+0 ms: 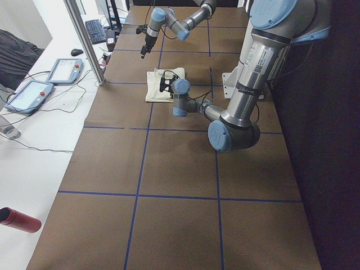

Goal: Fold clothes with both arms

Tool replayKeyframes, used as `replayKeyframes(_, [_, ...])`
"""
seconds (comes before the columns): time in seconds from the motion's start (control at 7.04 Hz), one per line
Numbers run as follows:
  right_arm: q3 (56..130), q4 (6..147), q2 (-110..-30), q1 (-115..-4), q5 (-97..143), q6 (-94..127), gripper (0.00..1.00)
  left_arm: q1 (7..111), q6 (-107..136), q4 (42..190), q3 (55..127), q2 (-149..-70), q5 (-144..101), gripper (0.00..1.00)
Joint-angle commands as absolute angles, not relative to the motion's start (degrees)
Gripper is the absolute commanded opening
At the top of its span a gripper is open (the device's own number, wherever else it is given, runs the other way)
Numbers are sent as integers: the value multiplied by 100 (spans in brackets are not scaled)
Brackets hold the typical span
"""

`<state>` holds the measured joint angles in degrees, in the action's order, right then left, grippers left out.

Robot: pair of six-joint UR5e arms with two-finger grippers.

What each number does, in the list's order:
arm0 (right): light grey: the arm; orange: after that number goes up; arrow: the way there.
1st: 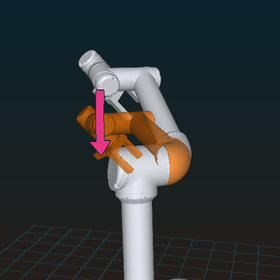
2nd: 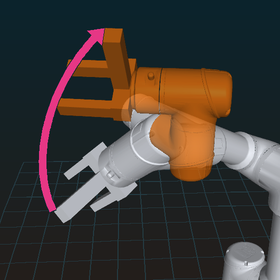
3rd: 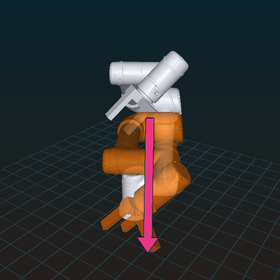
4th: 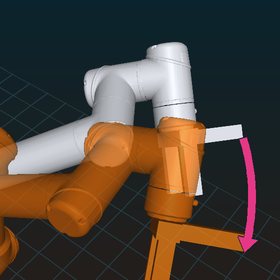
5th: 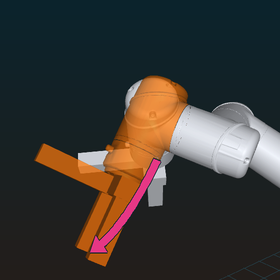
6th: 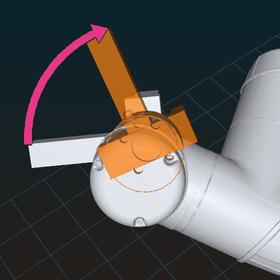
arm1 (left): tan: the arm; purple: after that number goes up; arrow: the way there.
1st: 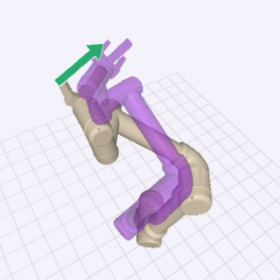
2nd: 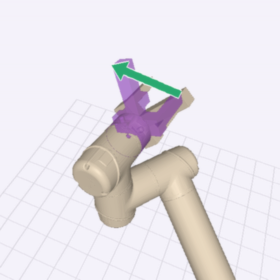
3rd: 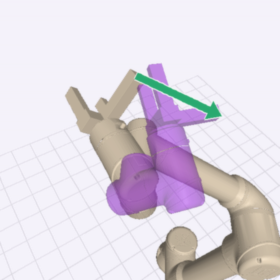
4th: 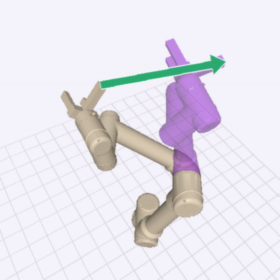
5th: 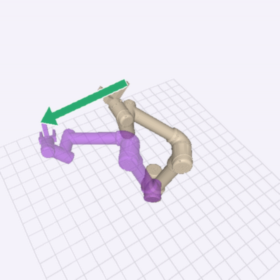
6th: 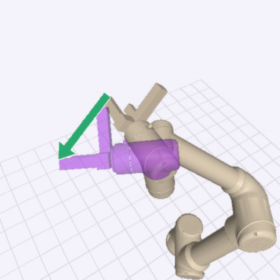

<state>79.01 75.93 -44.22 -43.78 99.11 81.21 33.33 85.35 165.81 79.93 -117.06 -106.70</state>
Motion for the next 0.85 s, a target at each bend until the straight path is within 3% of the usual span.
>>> replayKeyframes(0.0, [7901,7594,-4430,-4394,9914,8112,100,3322,8745,16418,8033,-11848,-10626,100])
replayKeyframes(0.71, [7901,7585,-4438,-4395,9914,8121,100,2998,8719,16418,7928,-11628,-10495,100])
